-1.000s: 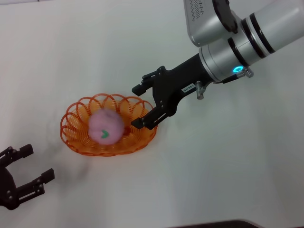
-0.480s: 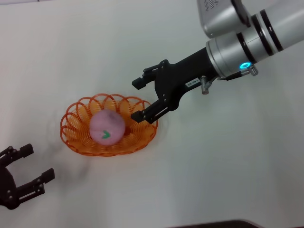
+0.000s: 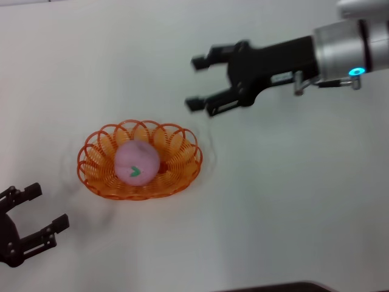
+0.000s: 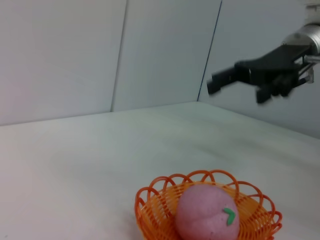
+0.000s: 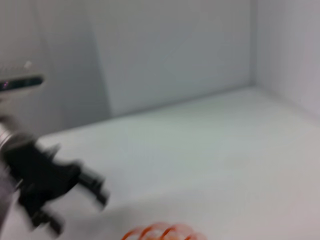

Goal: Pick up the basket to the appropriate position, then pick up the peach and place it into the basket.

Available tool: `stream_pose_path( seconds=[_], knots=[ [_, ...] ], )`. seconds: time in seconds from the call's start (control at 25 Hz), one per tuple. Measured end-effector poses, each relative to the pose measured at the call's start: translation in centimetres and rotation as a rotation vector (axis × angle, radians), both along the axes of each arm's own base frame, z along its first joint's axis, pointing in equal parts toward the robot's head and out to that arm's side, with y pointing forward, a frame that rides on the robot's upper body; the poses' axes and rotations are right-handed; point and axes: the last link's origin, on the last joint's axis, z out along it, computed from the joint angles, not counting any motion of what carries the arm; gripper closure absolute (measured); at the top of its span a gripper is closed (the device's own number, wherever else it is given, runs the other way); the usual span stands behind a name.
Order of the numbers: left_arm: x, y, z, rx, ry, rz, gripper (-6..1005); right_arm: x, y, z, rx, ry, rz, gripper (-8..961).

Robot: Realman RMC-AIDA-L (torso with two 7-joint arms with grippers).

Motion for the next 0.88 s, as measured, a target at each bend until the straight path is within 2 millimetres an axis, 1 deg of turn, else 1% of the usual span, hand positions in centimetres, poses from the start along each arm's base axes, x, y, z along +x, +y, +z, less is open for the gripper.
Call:
stream_pose_path(
  seconds=[0.16, 0.24, 0.36, 0.48, 0.64, 0.76, 0.88],
  knots=[
    [0.0, 0.0, 0.0, 0.0, -0.001, -0.001, 160, 3.5, -0.8, 1.6, 0.162, 0.067, -0.046, 3],
    [0.0, 0.0, 0.0, 0.002, -0.001, 0.0, 160, 5.2, -1.3, 1.9, 0.216, 0.081, -0.091, 3],
    [-0.1, 0.1, 0.0, 0.011, 0.0, 0.003, 160, 7.3, -2.5, 1.8, 0.258, 0.109, -0.142, 3],
    [-0.1, 0.1, 0.0, 0.015, 0.001, 0.005, 160, 8.3, -4.2, 1.3, 0.262, 0.133, -0.129, 3],
    [-0.2, 0.0, 0.0, 0.016, 0.001, 0.01, 160, 9.7, -7.0, 0.6, 0.243, 0.155, -0.1, 3],
    [-0.2, -0.1, 0.0, 0.016, 0.002, 0.012, 160, 10.9, -8.5, 0.5, 0.263, 0.147, -0.108, 4],
    [-0.2, -0.1, 0.0, 0.016, 0.002, 0.012, 160, 11.8, -9.3, 0.2, 0.279, 0.13, -0.119, 4]
  ],
)
